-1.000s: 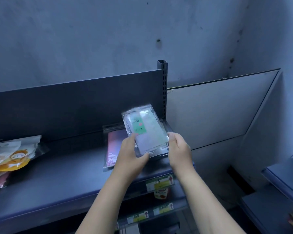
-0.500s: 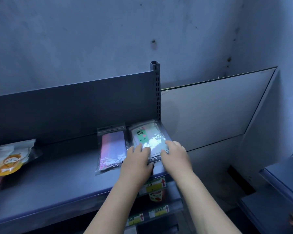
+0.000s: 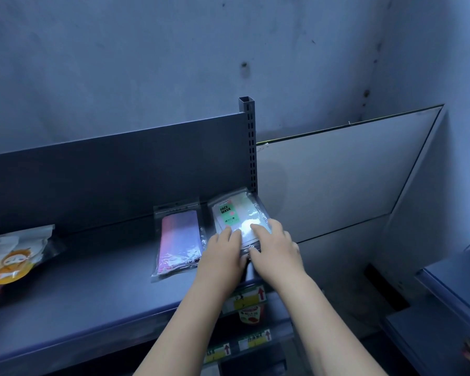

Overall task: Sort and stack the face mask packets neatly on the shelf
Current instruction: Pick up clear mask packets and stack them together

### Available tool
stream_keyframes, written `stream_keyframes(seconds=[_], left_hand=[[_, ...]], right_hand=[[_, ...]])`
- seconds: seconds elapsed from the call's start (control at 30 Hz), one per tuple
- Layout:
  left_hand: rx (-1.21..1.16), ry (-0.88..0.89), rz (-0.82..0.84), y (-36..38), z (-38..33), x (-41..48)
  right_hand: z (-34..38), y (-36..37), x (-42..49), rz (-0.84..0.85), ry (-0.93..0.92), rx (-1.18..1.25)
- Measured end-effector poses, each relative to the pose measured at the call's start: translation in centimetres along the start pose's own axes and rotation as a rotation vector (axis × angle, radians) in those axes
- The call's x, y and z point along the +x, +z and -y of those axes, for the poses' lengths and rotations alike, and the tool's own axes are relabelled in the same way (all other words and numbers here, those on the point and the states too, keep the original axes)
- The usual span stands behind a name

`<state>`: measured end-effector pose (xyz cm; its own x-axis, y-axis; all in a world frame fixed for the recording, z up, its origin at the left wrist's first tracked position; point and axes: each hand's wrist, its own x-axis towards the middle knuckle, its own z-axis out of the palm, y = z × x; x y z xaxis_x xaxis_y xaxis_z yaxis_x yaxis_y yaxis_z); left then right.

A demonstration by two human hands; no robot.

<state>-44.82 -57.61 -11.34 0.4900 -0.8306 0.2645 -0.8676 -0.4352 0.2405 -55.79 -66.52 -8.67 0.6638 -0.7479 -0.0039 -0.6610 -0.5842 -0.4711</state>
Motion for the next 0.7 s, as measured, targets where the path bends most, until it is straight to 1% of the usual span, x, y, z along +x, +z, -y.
stream_keyframes(seconds=[0.1, 0.17, 0.23, 0.4, 0.6, 0.7], left_hand=[[-0.050, 0.000, 0.005, -0.1, 0.1, 0.3], [-0.124, -0.013, 0.015, -0.4, 0.1, 0.4], [-0.216, -0.048, 0.015, -0.8, 0.1, 0.5], [-0.329, -0.167, 0.039, -1.4, -0.1, 0.4], [-0.396, -0.222, 0.045, -1.2, 0.0, 0.6], [-0.380, -0.200, 0.060, -1.6, -0.1, 0.6]], right_hand=[[0.1, -0.2, 0.4, 0.001, 0.014, 0.041], [0.4, -0.2, 0.5, 0.027, 0.018, 0.052], [0.5, 0.0, 0.4, 0.043, 0.024, 0.052], [0.6, 0.1, 0.6, 0.021, 0.037, 0.090], [0.6, 0.2, 1.2, -0.007, 0.055, 0.170], [0.8, 0.6, 1.2, -0.009, 0.058, 0.154]])
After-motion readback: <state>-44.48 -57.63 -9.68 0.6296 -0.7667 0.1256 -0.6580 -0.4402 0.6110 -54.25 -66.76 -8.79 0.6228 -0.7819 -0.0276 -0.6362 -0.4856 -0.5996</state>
